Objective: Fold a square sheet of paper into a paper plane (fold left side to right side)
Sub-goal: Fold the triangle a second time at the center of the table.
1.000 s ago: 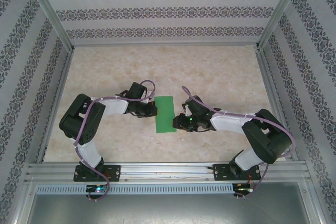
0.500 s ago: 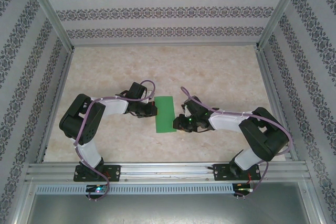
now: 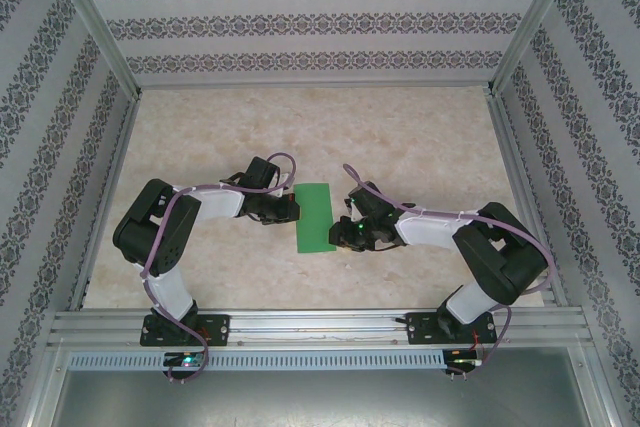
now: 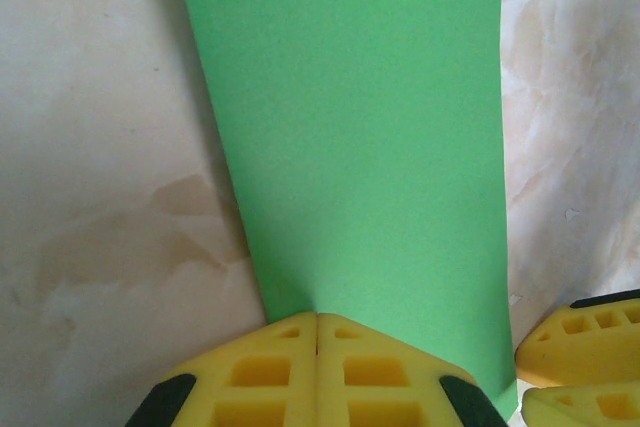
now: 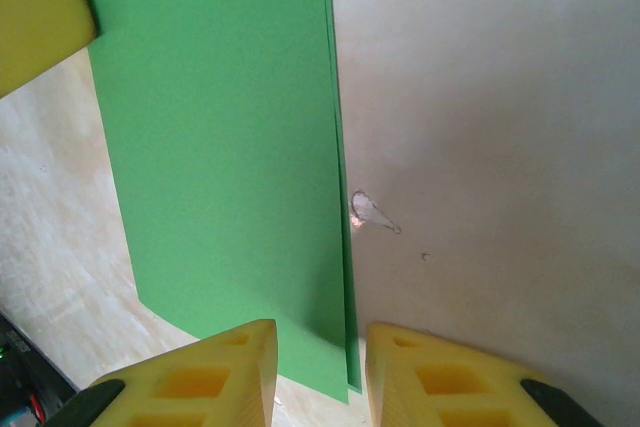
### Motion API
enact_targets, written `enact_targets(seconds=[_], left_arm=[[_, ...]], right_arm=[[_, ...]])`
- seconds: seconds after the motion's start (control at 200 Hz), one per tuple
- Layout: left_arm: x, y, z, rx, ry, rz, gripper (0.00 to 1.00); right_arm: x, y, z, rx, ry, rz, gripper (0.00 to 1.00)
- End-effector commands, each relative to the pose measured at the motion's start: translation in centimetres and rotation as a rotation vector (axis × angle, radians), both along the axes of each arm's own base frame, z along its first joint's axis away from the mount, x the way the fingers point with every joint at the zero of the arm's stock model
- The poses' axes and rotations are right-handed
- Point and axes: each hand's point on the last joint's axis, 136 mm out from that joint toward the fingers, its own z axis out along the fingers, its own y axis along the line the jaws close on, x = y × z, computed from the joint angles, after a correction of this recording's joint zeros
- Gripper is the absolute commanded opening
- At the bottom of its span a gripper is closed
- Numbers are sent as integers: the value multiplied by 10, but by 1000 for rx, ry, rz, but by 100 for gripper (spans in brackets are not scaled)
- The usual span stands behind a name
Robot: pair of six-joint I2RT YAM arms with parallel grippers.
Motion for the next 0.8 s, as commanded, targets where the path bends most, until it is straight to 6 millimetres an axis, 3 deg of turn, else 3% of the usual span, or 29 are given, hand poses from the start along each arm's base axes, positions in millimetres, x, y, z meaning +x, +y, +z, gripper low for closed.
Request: enact_targets(seconds=[0.0, 0.794], left_arm=[[-10, 7, -10, 43, 12, -1, 0], [-11, 6, -6, 39, 8, 0, 0]], right_arm=[[6, 28, 12, 87, -38, 49, 30], [17, 23, 24, 122, -63, 33, 35]])
